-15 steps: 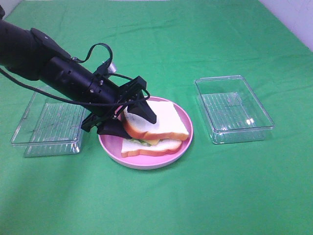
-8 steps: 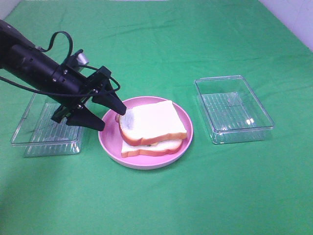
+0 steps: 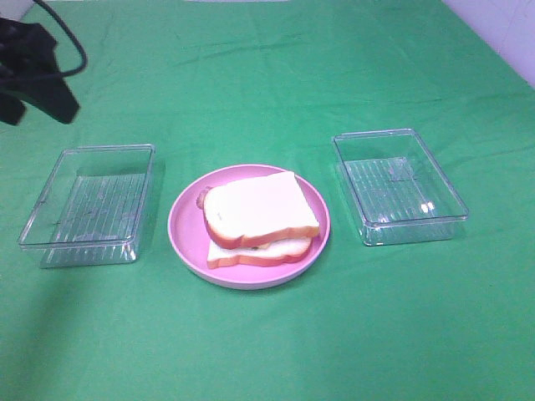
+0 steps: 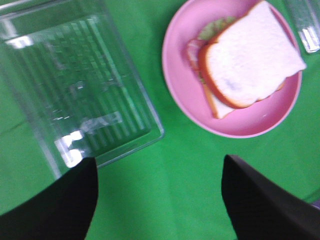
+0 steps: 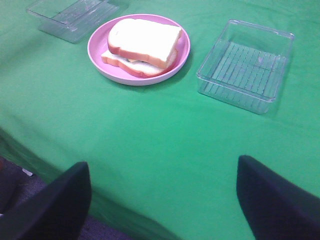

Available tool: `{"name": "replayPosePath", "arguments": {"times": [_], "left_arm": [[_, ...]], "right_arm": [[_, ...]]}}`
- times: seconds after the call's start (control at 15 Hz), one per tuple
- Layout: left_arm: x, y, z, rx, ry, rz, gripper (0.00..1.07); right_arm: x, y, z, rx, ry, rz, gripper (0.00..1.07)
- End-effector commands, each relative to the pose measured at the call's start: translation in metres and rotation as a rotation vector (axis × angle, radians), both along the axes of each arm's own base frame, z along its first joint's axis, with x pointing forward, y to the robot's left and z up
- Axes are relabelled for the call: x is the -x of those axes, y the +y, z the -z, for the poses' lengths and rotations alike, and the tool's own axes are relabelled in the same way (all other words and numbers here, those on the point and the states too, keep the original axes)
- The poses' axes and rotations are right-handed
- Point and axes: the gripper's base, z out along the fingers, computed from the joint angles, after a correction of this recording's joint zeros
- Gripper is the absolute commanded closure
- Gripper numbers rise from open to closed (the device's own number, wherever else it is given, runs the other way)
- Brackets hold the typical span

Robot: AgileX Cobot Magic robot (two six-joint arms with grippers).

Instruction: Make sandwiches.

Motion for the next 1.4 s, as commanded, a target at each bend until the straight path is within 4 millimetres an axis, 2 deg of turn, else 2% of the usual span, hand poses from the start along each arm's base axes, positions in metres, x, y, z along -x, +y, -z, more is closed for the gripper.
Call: {"name": "replayPosePath", "arguments": {"times": [0.07,0.13,0.2,0.27,0.4,0.47,0.53,0.6,0.67,0.73,0.8,0.87,0.93,1.0,1.07,1.27,1.4], "left_arm": [[0.045,0.018,-0.039,-0.088,-0.047,-0.079,0.39],[0.045,0.018,-0.039,-0.088,-0.047,-0.079,0.39],[0.082,0.025,-0.066,-0.091,-0.11,-0.101,0.39],[0.108,0.029,-0.081,-0.082,-0.144,-0.104,0.39],[0.152,0.036,-0.1,-0.061,-0.249,-0.105,0.39],[0.177,0.039,-0.104,-0.05,-0.307,-0.108,0.39],[0.218,0.046,-0.098,-0.038,-0.386,-0.109,0.39],[0.218,0.046,-0.098,-0.038,-0.386,-0.109,0.39],[0.245,0.05,-0.083,-0.05,-0.435,-0.084,0.39],[0.258,0.052,-0.073,-0.056,-0.465,-0.07,0.39],[0.271,0.053,-0.052,-0.048,-0.478,-0.064,0.39],[0.277,0.054,-0.043,-0.045,-0.486,-0.065,0.39],[0.277,0.054,-0.043,-0.045,-0.486,-0.065,0.39],[0.28,0.054,-0.003,-0.034,-0.5,-0.072,0.39],[0.28,0.054,-0.003,-0.034,-0.5,-0.072,0.39],[0.269,0.05,0.039,-0.025,-0.466,-0.042,0.39],[0.266,0.05,0.044,-0.035,-0.471,-0.047,0.39]], "right_arm": [[0.001,0.0,0.0,-0.005,-0.017,-0.003,0.31],[0.001,0.0,0.0,-0.005,-0.017,-0.003,0.31],[0.001,0.0,0.0,-0.005,-0.017,-0.003,0.31],[0.001,0.0,0.0,-0.005,-0.017,-0.003,0.31],[0.001,0.0,0.0,-0.005,-0.017,-0.003,0.31],[0.001,0.0,0.0,-0.005,-0.017,-0.003,0.31],[0.001,0.0,0.0,-0.005,-0.017,-0.003,0.31],[0.001,0.0,0.0,-0.005,-0.017,-0.003,0.31],[0.001,0.0,0.0,-0.005,-0.017,-0.003,0.31],[0.001,0.0,0.0,-0.006,-0.017,-0.004,0.31],[0.001,0.0,0.0,-0.006,-0.017,-0.004,0.31],[0.001,0.0,0.0,-0.006,-0.017,-0.004,0.31],[0.001,0.0,0.0,-0.006,-0.017,-0.004,0.31],[0.001,0.0,0.0,-0.009,-0.015,-0.007,0.31],[0.001,0.0,0.0,-0.009,-0.015,-0.007,0.31],[0.001,0.001,0.0,-0.011,-0.015,-0.008,0.31],[0.001,0.001,0.0,-0.011,-0.014,-0.008,0.31]]}}
